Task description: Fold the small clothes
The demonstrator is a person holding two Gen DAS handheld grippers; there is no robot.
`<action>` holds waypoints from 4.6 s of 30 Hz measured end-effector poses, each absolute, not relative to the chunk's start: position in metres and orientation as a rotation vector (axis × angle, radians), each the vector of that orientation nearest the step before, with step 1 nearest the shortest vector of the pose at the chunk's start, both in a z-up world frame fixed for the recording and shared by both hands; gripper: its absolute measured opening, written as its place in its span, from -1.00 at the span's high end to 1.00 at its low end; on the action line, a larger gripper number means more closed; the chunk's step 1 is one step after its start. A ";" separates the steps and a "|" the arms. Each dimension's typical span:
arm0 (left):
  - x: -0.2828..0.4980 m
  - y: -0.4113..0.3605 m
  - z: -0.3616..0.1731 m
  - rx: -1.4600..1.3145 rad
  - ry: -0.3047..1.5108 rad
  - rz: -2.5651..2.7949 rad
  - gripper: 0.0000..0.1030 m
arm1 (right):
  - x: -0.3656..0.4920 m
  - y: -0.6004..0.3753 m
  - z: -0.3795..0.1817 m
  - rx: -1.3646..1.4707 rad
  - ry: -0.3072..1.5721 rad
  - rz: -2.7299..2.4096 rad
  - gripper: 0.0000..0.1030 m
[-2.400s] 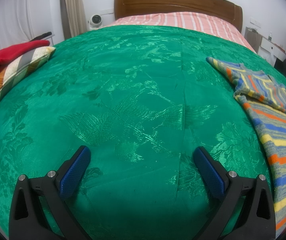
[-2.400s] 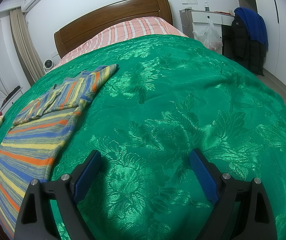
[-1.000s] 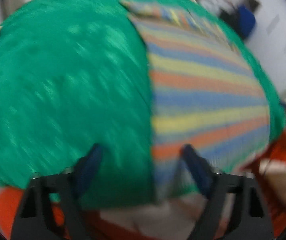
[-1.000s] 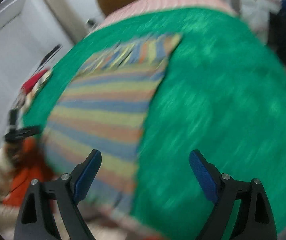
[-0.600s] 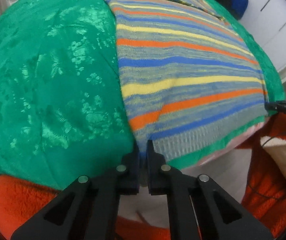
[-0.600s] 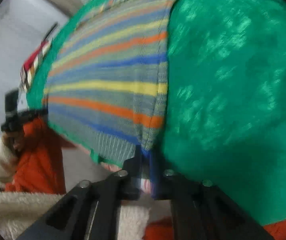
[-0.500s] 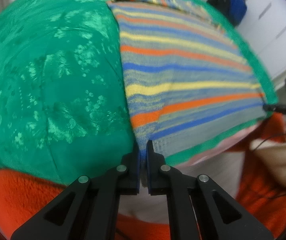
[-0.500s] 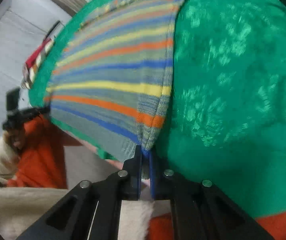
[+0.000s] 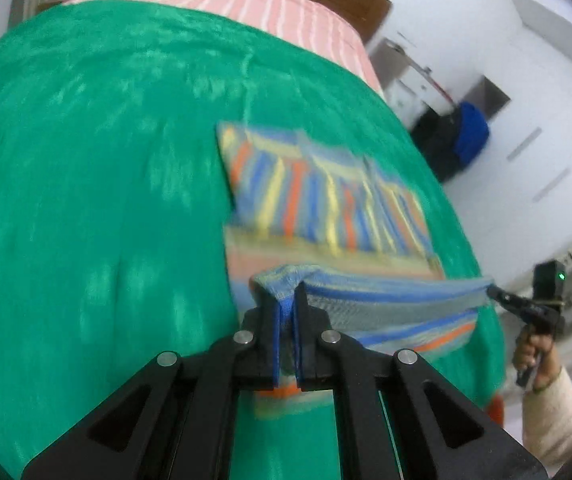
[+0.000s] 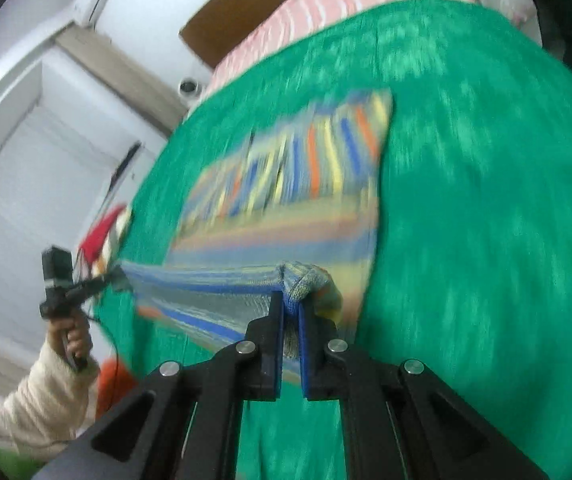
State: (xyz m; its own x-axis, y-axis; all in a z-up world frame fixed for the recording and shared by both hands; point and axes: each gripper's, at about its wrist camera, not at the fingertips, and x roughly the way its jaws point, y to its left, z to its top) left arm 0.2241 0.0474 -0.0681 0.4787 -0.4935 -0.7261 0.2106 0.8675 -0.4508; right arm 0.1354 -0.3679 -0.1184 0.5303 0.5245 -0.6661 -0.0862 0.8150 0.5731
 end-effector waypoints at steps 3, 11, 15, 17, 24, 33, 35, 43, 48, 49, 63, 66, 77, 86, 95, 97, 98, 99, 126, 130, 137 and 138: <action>0.294 0.034 -0.069 -0.334 0.943 -0.382 0.85 | 0.210 -0.384 -0.117 0.529 0.893 0.325 0.88; 0.341 0.062 -0.099 -0.473 0.937 -0.242 -0.06 | 0.313 -0.418 -0.150 0.673 0.788 0.152 0.35; 0.292 0.080 -0.113 -0.425 0.981 -0.289 -0.18 | 0.276 -0.410 -0.142 0.505 0.827 0.184 0.35; 0.268 0.074 -0.124 -0.408 1.018 -0.343 -0.26 | 0.251 -0.405 -0.145 0.452 0.864 0.234 0.35; 0.233 0.023 -0.150 -0.145 1.078 -0.313 0.89 | 0.202 -0.357 -0.178 0.361 1.023 0.324 -0.15; 0.223 0.022 -0.145 -0.078 1.042 -0.219 0.60 | 0.177 -0.374 -0.208 0.451 1.058 0.230 0.83; 0.204 0.018 -0.130 -0.025 0.999 -0.177 0.18 | 0.167 -0.376 -0.200 0.462 1.032 0.215 0.47; 0.140 -0.131 -0.091 0.366 0.825 -0.481 -0.13 | 0.127 -0.408 -0.162 0.409 0.881 0.148 0.25; 0.131 -0.262 -0.122 0.528 0.806 -0.702 -0.08 | 0.121 -0.431 -0.158 0.470 0.848 0.142 0.24; 0.135 -0.287 -0.134 0.549 0.818 -0.719 -0.08 | 0.121 -0.435 -0.158 0.481 0.845 0.144 0.23; 0.170 -0.322 -0.146 0.353 0.798 -0.760 0.85 | 0.305 -0.433 -0.199 0.727 0.939 0.365 -0.17; 0.179 -0.292 -0.133 0.214 0.819 -0.764 0.85 | 0.342 -0.418 -0.211 0.769 0.943 0.337 0.60; 0.196 -0.063 -0.094 -0.274 0.803 -0.496 0.85 | 0.372 -0.241 -0.101 0.430 0.871 0.530 0.85; 0.199 0.018 -0.135 -0.306 0.902 -0.283 0.75 | 0.414 -0.071 -0.146 0.318 0.991 0.596 0.73; 0.186 0.034 -0.125 -0.330 0.834 -0.261 -0.46 | 0.383 -0.097 -0.132 0.408 0.887 0.591 0.17; 0.192 0.026 -0.125 -0.315 0.840 -0.263 -0.43 | 0.349 -0.110 -0.110 0.216 0.855 0.568 0.17; 0.197 0.021 -0.127 -0.294 0.843 -0.252 -0.35 | 0.337 -0.115 -0.105 0.167 0.849 0.567 0.17; 0.206 0.015 -0.132 -0.256 0.867 -0.214 0.06 | 0.316 -0.122 -0.102 0.109 0.845 0.575 0.17; 0.110 -0.005 -0.059 0.103 0.735 0.023 -0.58 | 0.093 -0.191 -0.138 0.166 0.850 0.289 -0.43; 0.104 -0.009 -0.056 0.108 0.726 0.019 -0.66 | 0.084 -0.191 -0.141 0.159 0.859 0.277 -0.47; 0.107 0.001 -0.089 0.054 0.804 -0.037 -0.82 | 0.072 -0.198 -0.151 0.148 0.867 0.240 -0.54; 0.108 0.004 -0.099 0.030 0.829 -0.063 -0.82 | 0.070 -0.200 -0.154 0.145 0.862 0.236 -0.54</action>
State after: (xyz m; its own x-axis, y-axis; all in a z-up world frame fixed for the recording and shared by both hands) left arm 0.1078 0.0037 -0.0993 0.6736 -0.0442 -0.7378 0.0680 0.9977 0.0024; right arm 0.0696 -0.2004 -0.1542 0.6272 0.2630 -0.7332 -0.1463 0.9643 0.2207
